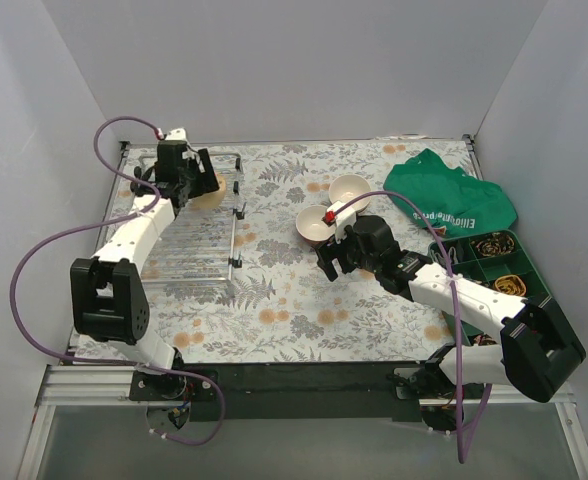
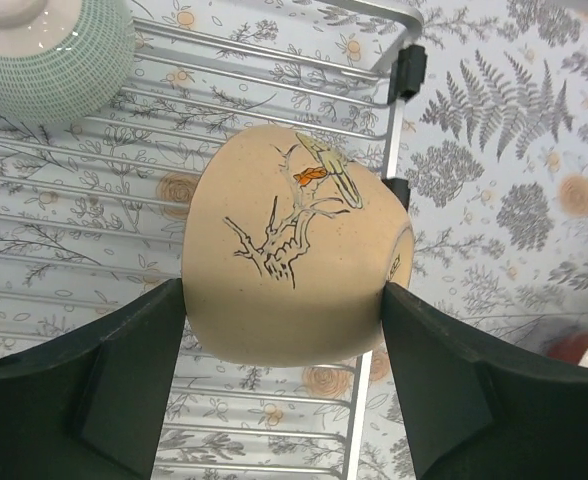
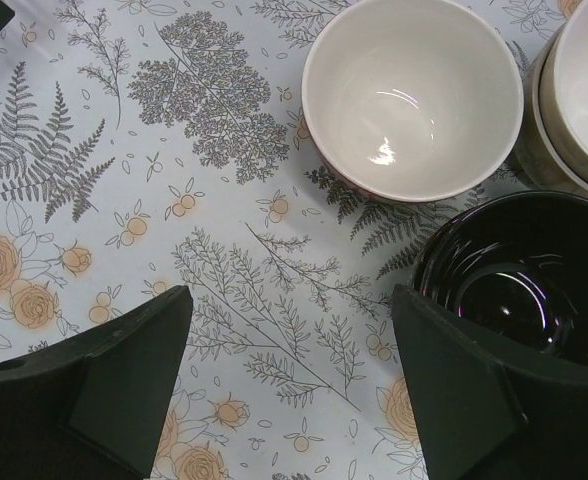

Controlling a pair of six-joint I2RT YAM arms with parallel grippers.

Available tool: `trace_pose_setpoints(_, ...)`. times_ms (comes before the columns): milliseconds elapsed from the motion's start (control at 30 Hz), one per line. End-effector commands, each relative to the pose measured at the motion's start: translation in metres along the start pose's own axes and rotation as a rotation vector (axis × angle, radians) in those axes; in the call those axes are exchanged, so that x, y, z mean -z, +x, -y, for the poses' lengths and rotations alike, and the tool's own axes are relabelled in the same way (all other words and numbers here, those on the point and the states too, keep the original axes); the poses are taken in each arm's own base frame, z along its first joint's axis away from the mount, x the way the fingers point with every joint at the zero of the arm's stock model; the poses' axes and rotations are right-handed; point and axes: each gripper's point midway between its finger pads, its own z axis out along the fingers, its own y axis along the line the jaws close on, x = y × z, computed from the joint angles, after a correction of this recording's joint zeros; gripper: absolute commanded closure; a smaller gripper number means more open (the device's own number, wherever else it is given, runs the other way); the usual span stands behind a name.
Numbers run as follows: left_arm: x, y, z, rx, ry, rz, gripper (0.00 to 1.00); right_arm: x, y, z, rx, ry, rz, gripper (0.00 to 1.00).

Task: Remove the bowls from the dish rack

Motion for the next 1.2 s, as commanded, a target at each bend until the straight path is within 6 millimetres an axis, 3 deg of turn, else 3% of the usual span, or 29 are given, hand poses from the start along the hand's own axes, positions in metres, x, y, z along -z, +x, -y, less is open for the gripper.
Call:
trace_pose_setpoints(0, 0.042, -0.033, 0.008, -0.207, -0.123, 0.189, 0.84, 0.001, -0.030, -0.006, 0.002, -0.037, 0.086, 0.11)
trace_pose_setpoints(300, 0.081, -0.008, 0.055, -0.471, -0.131, 0.304, 0.85, 0.014, -0.037, -0.017, -0.002, -0.092, 0.102, 0.12)
trace_pose_setpoints(433, 0.105, 0.003, 0.082, -0.569, -0.085, 0.372, 0.86, 0.020, -0.038, -0.016, -0.007, -0.085, 0.097, 0.12)
trace_pose_setpoints(700, 0.147, 0.027, 0.114, -0.805, -0.006, 0.511, 0.87, 0.043, -0.049, -0.011, -0.080, -0.044, 0.079, 0.12)
trace_pose_setpoints(833, 0.167, 0.048, 0.133, -0.912, 0.073, 0.571, 0.87, 0.057, -0.056, 0.000, -0.117, 0.030, 0.069, 0.12)
trace_pose_setpoints(1067, 0.190, 0.080, 0.147, -1.056, 0.169, 0.657, 0.87, 0.080, -0.056, 0.040, -0.183, 0.230, 0.008, 0.09)
trace_pose_setpoints(1167, 0.196, 0.099, 0.152, -1.119, 0.217, 0.682, 0.87, 0.084, -0.061, 0.043, -0.210, 0.219, 0.002, 0.08)
